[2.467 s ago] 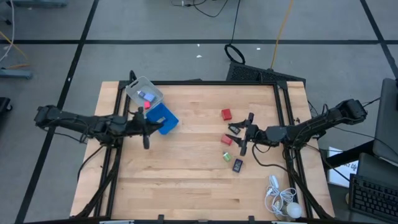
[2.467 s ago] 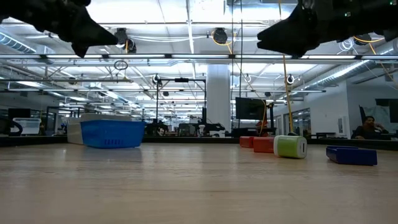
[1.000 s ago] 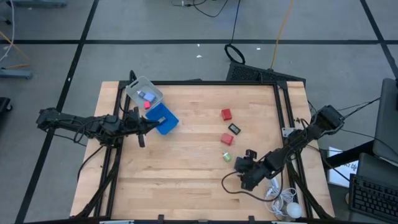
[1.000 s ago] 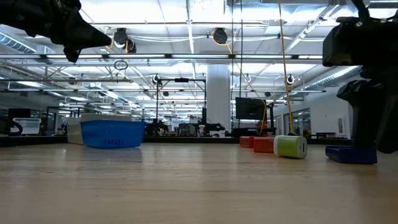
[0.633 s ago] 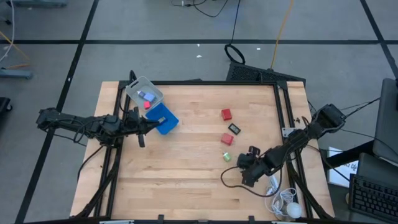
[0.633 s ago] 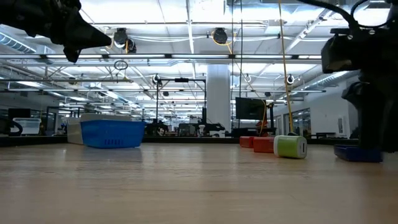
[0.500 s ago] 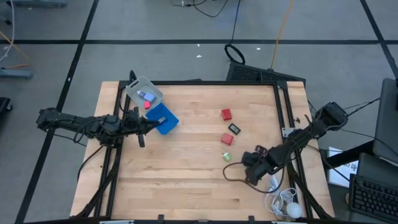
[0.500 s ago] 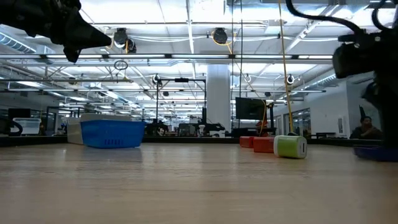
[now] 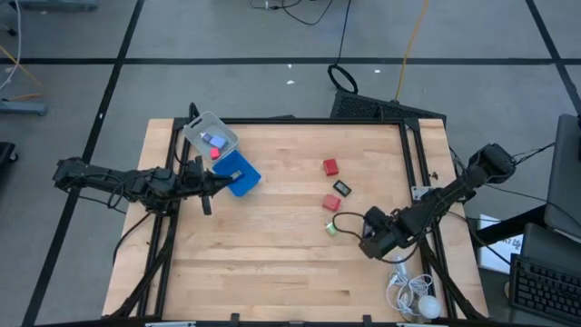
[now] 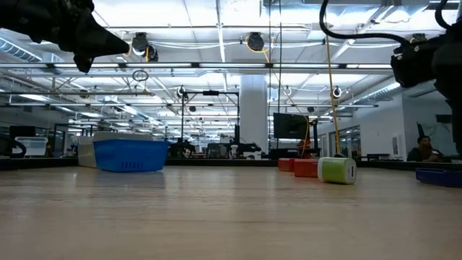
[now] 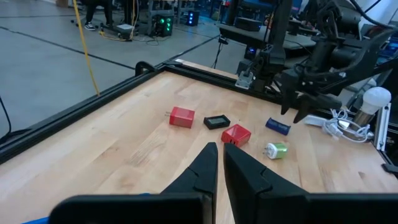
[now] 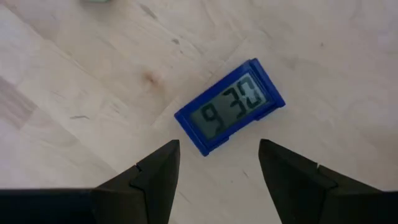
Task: Pick & Place Office items
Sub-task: Put the dark blue digital timer into the blue bin
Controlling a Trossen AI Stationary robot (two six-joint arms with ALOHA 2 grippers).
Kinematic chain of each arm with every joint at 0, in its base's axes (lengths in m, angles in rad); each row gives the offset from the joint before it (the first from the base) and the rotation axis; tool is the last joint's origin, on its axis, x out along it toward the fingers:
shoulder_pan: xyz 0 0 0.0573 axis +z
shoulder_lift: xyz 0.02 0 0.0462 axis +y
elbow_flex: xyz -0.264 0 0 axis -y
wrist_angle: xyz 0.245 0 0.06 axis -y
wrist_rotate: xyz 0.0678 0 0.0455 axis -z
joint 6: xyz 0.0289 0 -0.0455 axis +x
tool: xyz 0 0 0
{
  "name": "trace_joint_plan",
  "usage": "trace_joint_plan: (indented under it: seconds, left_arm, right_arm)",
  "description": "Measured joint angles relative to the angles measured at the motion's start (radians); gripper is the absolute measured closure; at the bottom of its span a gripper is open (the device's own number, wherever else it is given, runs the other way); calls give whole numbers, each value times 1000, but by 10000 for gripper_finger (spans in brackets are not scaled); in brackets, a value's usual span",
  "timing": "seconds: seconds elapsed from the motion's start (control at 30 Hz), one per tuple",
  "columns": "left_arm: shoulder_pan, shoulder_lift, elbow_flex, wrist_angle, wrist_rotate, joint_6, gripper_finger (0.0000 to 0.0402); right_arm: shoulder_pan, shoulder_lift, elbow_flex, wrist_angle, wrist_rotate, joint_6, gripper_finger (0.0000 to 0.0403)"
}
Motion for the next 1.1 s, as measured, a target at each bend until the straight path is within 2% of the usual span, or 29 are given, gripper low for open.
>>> trace_joint_plan:
  seconds: [0.33, 0.5, 0.7, 0.9, 1.1]
  left_arm:
    - [0, 0, 0, 0, 0, -4, 376]
    - [0, 0, 0, 0, 0, -16, 376]
    - [0, 0, 0, 0, -7, -16, 376]
    - [0, 0, 0, 0, -18, -15, 376]
    - [0, 0, 0, 0, -25, -17, 376]
  right_arm:
    - [-20, 12, -99, 96, 9, -6, 191]
    - [-77, 11, -162, 223, -3, -129, 191]
    - [-140, 9, -167, 237, -19, -277, 191]
    - [-160, 10, -167, 248, 45, -315, 191]
    - [-165, 12, -171, 248, 261, -349, 191]
